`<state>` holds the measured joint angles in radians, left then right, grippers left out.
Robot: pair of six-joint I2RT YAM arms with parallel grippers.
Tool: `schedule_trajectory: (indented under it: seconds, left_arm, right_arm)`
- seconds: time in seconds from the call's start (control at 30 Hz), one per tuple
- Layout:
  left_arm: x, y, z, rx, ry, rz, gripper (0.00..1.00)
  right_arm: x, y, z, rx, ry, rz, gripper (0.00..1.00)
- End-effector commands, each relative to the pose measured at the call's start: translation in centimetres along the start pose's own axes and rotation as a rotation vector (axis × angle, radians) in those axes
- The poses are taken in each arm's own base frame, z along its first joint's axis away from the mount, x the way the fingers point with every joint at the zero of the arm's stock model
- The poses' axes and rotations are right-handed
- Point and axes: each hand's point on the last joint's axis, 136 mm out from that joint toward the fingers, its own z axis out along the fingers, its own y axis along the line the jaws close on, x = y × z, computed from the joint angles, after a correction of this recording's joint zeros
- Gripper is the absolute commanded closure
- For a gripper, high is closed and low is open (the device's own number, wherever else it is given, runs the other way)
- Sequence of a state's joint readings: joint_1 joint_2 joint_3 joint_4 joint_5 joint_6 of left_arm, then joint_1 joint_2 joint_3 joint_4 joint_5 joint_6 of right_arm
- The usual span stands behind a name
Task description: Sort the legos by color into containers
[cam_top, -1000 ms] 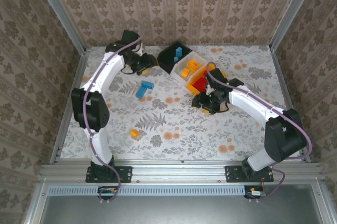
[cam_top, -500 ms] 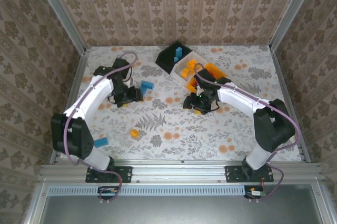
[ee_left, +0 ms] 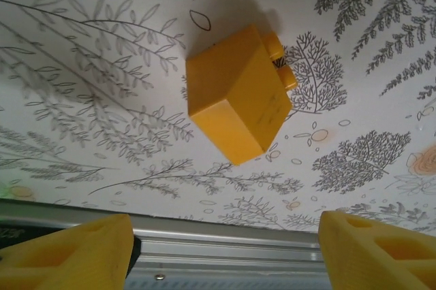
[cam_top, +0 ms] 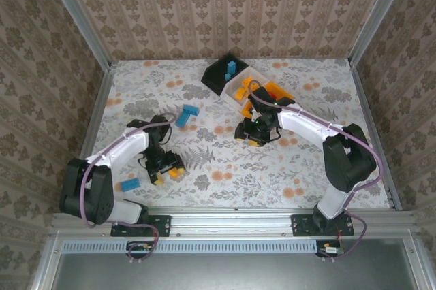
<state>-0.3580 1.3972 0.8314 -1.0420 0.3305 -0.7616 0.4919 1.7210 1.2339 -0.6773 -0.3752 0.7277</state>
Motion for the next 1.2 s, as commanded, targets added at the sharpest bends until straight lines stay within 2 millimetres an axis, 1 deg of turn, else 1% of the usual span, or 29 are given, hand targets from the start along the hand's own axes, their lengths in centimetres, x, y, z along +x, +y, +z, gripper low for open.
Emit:
schedule_trajectory:
  seconds: [0.0, 0.17, 0.3, 0.43, 0.57, 0.7, 0.9, 1.17]
  left_arm:
    - [-0.2, -0.8, 0.9, 0.064, 0.04, -0.071, 0.28]
    - [-0.8, -1.0, 1.9, 0.075, 0.05, -0.09, 0.31]
    - [-1.7, -1.4, 2.4, 0.084, 0.029, -0.094, 0.34]
    - [-2.5, -1.1, 3.0, 0.064, 0.033, -0.102, 0.35]
    - [-3.1, -0.7, 3.2, 0.052, 0.028, -0.099, 0.38]
    - [-3.8, -0.5, 3.1, 0.04, 0.013, -0.084, 0.43]
    - [-4.8, -1.0, 3.2, 0.025, 0.014, -0.05, 0.53]
    - [-5.5, -1.8, 3.1, 0.023, 0.007, -0.005, 0.66]
  right_arm:
    - [0.0, 0.8, -0.5, -0.014, 0.005, -0.032, 0.47]
    - [0.3, 0.4, -0.9, -0.001, -0.007, -0.039, 0.47]
    - [0.5, 0.2, -1.1, 0.003, -0.012, -0.039, 0.47]
    - [0.7, 0.0, -1.4, 0.006, -0.016, -0.04, 0.47]
    - [0.9, -0.2, -1.6, 0.011, -0.023, -0.038, 0.47]
    - [1.1, -0.5, -1.8, 0.014, -0.029, -0.035, 0.47]
    - [1.3, -0.7, -2.2, 0.02, -0.038, -0.029, 0.47]
    - [1.5, -1.0, -2.5, 0.024, -0.05, -0.023, 0.47]
